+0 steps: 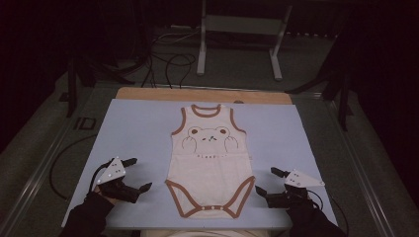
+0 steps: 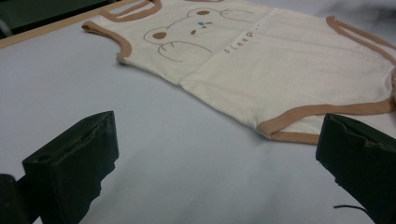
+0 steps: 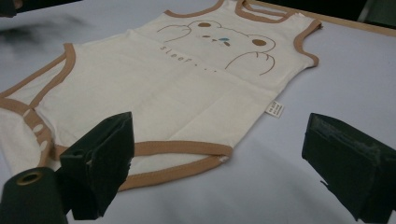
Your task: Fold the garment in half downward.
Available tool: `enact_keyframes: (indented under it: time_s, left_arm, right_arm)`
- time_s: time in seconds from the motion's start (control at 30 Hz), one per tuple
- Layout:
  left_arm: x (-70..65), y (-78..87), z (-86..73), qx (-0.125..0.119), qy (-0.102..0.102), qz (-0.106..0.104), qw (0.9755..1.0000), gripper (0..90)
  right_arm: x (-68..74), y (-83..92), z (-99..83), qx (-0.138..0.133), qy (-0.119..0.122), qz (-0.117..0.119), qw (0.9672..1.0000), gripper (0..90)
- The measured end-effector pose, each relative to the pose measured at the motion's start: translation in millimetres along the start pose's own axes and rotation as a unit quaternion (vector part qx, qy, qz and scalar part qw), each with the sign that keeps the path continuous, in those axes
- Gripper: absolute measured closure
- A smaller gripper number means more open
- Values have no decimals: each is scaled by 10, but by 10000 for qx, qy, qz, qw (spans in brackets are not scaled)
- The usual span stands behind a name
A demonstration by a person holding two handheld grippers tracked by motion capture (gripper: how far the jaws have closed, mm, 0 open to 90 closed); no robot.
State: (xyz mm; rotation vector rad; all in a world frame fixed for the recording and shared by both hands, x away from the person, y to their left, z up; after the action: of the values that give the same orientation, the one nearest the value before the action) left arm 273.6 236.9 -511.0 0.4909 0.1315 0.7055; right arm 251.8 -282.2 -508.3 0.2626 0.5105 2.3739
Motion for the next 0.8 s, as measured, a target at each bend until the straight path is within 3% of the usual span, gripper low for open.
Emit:
enact_keyframes:
  time_s: [0.13,0.4,0.6,0.8]
  left_arm:
    - [16,-15,-10,34,19,-15,10000,0]
    - [13,-44,-27,236,-42,93,9997,0]
    - [7,8,-10,76,-49,54,9999,0]
    - [-11,12,3,118,-86,-7,9999,0]
  right_arm:
    - [-5,9,10,-48,10,-31,10000,93]
    - [5,-23,-5,199,101,95,9997,98]
    - [43,-19,20,185,158,131,9996,98]
    - [90,-18,50,203,236,56,9995,97]
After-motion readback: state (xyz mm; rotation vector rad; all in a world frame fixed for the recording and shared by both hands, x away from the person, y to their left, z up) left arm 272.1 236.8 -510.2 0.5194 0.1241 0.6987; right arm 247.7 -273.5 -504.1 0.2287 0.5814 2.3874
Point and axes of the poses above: each handheld gripper's, and its own axes: y roughly backward along the jaws, z roughly out of its top, x roughly to its left, the point moved 1 cm from there along -y, roughly forward along the jaws, and after that the axes turned 3 degrees about z, right-handed, at the moved point
